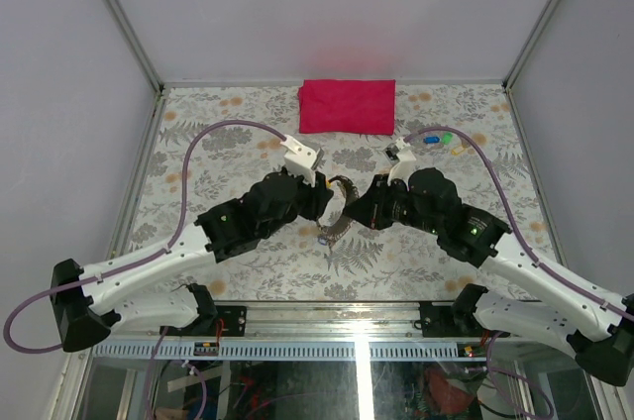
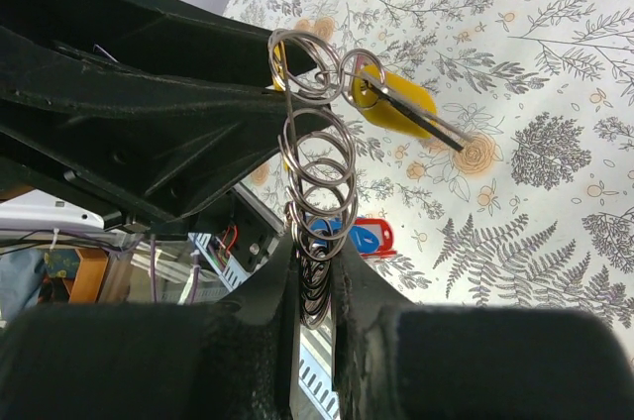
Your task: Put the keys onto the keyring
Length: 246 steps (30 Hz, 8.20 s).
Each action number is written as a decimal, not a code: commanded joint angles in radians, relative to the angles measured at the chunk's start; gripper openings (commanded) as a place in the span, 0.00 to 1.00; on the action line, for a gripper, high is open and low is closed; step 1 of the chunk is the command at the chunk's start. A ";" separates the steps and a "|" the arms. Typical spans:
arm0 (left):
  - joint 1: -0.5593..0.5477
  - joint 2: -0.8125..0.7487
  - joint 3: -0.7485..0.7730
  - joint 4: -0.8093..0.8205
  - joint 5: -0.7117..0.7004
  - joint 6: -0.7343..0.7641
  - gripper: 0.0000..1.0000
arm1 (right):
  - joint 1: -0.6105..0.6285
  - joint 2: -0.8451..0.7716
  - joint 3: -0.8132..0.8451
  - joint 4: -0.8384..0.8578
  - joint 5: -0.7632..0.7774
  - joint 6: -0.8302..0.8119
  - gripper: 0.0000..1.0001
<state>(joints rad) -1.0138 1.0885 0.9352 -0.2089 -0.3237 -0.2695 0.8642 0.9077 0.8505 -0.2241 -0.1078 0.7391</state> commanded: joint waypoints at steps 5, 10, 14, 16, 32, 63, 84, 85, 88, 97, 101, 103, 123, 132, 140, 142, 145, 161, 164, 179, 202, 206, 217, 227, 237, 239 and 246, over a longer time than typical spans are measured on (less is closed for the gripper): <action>-0.001 0.023 0.047 0.081 0.000 0.022 0.11 | 0.012 -0.002 0.052 0.094 -0.061 0.041 0.00; -0.001 0.032 0.053 0.064 -0.013 -0.013 0.00 | 0.013 -0.011 0.053 0.111 -0.066 0.039 0.04; -0.001 0.007 0.028 0.087 -0.027 -0.044 0.00 | 0.013 -0.028 0.067 0.103 -0.053 0.014 0.23; -0.001 -0.016 0.004 0.115 -0.028 -0.047 0.00 | 0.013 -0.044 0.075 0.092 -0.044 -0.011 0.37; -0.001 -0.298 -0.218 0.287 0.192 0.111 0.00 | 0.013 -0.312 0.019 0.051 0.128 -0.295 0.77; 0.153 -0.261 -0.262 0.524 0.919 0.621 0.00 | 0.013 -0.656 -0.254 0.252 -0.122 -0.797 0.57; 0.265 -0.416 -0.359 0.599 0.980 0.469 0.00 | 0.017 -0.390 -0.182 0.448 -0.470 -1.239 0.35; 0.286 -0.421 -0.366 0.614 0.995 0.457 0.00 | 0.021 -0.375 -0.171 0.449 -0.470 -1.243 0.35; 0.348 -0.428 -0.384 0.650 1.045 0.422 0.00 | 0.058 -0.327 -0.147 0.458 -0.453 -1.254 0.33; 0.429 -0.452 -0.423 0.746 1.119 0.343 0.00 | 0.447 -0.225 -0.124 0.501 -0.103 -1.517 0.32; 0.430 -0.467 -0.417 0.726 1.135 0.343 0.00 | 0.476 -0.209 -0.139 0.569 -0.043 -1.568 0.32; 0.431 -0.476 -0.418 0.718 1.137 0.342 0.00 | 0.476 -0.202 -0.139 0.583 -0.029 -1.584 0.32; 0.431 -0.480 -0.407 0.687 1.161 0.334 0.00 | 0.476 -0.113 -0.126 0.692 -0.061 -1.588 0.32; 0.431 -0.480 -0.401 0.682 1.161 0.340 0.00 | 0.476 -0.102 -0.124 0.678 -0.069 -1.580 0.30; 0.430 -0.475 -0.403 0.686 1.162 0.343 0.00 | 0.476 -0.090 -0.123 0.671 -0.069 -1.575 0.30; 0.431 -0.475 -0.401 0.687 1.162 0.343 0.00 | 0.476 -0.087 -0.123 0.669 -0.073 -1.572 0.30; 0.431 -0.479 -0.401 0.682 1.161 0.345 0.00 | 0.476 -0.091 -0.126 0.665 -0.077 -1.569 0.30; 0.431 -0.485 -0.394 0.652 1.148 0.362 0.00 | 0.476 -0.100 -0.128 0.656 -0.108 -1.548 0.34; 0.431 -0.483 -0.394 0.650 1.147 0.362 0.00 | 0.476 -0.106 -0.132 0.662 -0.110 -1.541 0.34; 0.431 -0.483 -0.397 0.650 1.144 0.361 0.00 | 0.477 -0.088 -0.140 0.687 -0.112 -1.524 0.32; 0.430 -0.478 -0.392 0.645 1.137 0.374 0.00 | 0.478 -0.089 -0.126 0.685 -0.085 -1.481 0.15; 0.431 -0.472 -0.388 0.645 1.138 0.376 0.00 | 0.478 -0.097 -0.128 0.688 -0.072 -1.464 0.13; 0.430 -0.456 -0.380 0.649 1.146 0.377 0.00 | 0.478 -0.107 -0.141 0.727 -0.016 -1.456 0.15; 0.431 -0.461 -0.379 0.642 1.144 0.379 0.00 | 0.477 -0.106 -0.131 0.686 -0.005 -1.438 0.06; 0.430 -0.460 -0.351 0.550 1.162 0.398 0.00 | 0.478 -0.136 -0.040 0.539 -0.045 -1.193 0.00; 0.431 -0.454 -0.341 0.520 1.174 0.410 0.00 | 0.478 -0.139 -0.024 0.520 -0.051 -1.153 0.00; 0.429 -0.437 -0.290 0.383 1.214 0.485 0.00 | 0.477 -0.126 0.016 0.483 -0.070 -1.019 0.00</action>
<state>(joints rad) -0.5884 0.6437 0.5827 0.2619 0.8764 0.1509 1.3354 0.8036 0.7921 0.2470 -0.1368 -0.4076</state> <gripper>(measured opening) 0.197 0.017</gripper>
